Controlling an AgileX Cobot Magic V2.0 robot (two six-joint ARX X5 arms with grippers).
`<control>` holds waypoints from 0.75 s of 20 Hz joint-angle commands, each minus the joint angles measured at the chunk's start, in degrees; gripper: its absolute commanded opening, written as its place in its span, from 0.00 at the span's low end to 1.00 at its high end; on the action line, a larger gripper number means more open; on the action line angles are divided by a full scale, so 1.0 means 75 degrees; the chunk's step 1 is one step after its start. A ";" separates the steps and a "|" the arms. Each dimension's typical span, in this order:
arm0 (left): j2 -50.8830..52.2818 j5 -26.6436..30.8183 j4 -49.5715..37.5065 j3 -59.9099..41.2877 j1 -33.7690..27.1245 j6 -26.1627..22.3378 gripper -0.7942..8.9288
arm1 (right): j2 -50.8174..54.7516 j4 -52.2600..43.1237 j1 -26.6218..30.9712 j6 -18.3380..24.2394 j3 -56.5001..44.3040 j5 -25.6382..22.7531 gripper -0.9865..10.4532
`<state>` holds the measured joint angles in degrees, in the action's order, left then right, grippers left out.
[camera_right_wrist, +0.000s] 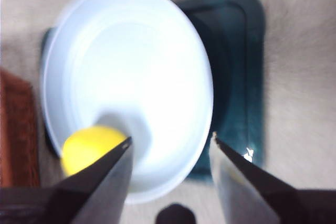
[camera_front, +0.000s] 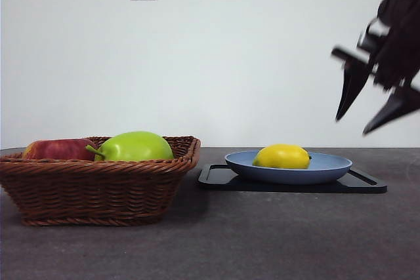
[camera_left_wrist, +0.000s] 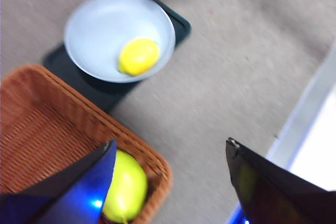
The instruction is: Take the lemon from the basket,put the lemon in the plate,hand out the plate
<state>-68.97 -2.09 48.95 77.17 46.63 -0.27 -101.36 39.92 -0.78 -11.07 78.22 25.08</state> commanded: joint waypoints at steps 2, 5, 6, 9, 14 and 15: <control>-0.0082 0.0560 -0.0303 0.0140 -0.0105 -0.0533 0.31 | 0.0965 0.0836 -0.0187 0.0833 0.0122 -0.0603 0.18; -0.0082 0.0673 -0.0530 0.0140 -0.0361 -0.1026 0.10 | 0.2127 0.1396 -0.0586 0.1288 0.0114 -0.0600 0.11; -0.0082 0.0676 -0.0621 0.0140 -0.0493 -0.1183 0.09 | 0.2498 0.1428 -0.0769 0.1364 0.0093 -0.0621 0.09; -0.0082 0.0664 -0.0769 0.0117 -0.1096 -0.1259 0.09 | 0.3541 0.1413 -0.1504 0.1358 -0.0009 -0.1670 0.09; -0.0012 0.0230 -0.0880 0.0064 -0.2203 -0.1352 0.09 | 0.5423 0.0822 -0.2722 0.1314 -0.0889 -0.3063 0.09; 0.0096 0.0050 -0.1029 -0.0035 -0.2355 -0.1352 0.09 | 0.5831 0.0519 -0.2891 0.1279 -0.1166 -0.3241 0.09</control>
<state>-68.29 -1.19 41.43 76.23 28.71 -9.48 -57.60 44.34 -22.26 -1.48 69.08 1.17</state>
